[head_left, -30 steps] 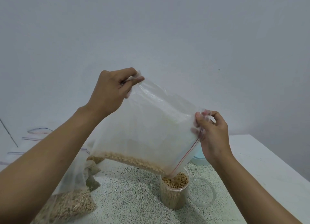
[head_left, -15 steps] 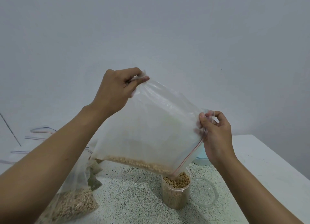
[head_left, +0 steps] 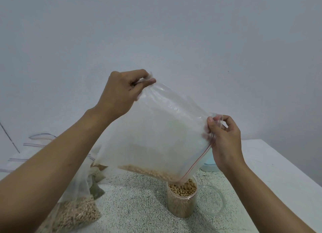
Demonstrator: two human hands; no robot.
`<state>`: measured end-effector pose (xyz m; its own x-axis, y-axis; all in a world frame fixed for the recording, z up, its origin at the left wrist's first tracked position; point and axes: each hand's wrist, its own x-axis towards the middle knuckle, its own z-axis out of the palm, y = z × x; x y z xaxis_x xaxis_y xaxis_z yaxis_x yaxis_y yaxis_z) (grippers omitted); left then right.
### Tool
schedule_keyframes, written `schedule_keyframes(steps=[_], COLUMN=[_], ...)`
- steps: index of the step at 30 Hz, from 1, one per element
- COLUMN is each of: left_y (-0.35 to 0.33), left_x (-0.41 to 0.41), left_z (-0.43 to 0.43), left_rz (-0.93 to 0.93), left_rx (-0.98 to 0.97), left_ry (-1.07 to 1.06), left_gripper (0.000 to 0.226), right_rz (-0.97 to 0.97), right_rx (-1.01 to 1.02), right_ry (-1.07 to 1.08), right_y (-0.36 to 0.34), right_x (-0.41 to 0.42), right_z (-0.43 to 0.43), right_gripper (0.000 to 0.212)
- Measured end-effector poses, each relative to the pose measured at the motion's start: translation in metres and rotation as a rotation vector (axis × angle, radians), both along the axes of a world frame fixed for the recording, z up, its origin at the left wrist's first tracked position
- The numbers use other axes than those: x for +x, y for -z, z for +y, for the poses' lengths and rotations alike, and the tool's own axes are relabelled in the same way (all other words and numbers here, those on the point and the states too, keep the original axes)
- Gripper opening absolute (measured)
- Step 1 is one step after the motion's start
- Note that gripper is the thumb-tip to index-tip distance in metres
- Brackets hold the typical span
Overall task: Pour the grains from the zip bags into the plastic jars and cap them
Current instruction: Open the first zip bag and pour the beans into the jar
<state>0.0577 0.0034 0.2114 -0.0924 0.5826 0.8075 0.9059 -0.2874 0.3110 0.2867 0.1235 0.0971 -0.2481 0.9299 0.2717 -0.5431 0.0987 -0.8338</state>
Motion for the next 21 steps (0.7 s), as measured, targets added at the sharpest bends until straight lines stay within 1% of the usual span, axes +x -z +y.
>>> schedule_keyframes(steps=[3,6,10,12,16,21], left_y=[-0.002,-0.010,-0.005,-0.003,-0.011,-0.009], left_x=[0.001,0.002,0.013,0.019,0.026,0.036], left_z=[0.001,0.009,0.022,0.027,0.035,0.041], left_rz=[0.013,0.023,0.084,0.049,0.035,0.121], left_rx=[-0.008,0.002,-0.051,-0.039,-0.052,-0.069], left_ry=[0.003,0.003,0.030,0.063,0.082,0.088], left_gripper=[0.031,0.036,0.031,0.032,0.034,0.030], right_rz=[0.003,0.011,0.003,0.029,0.047,0.035], right_rx=[-0.007,-0.002,-0.033,-0.068,-0.103,-0.153], right_ry=[0.001,0.011,0.108,0.146,0.210,0.241], right_y=[0.000,-0.002,0.013,0.016,0.017,0.025], right_x=[0.000,-0.001,-0.002,-0.002,-0.002,0.000], right_z=[0.001,0.004,0.005,0.007,0.011,0.010], right_gripper=[0.016,0.017,0.020,0.020,0.022,0.023])
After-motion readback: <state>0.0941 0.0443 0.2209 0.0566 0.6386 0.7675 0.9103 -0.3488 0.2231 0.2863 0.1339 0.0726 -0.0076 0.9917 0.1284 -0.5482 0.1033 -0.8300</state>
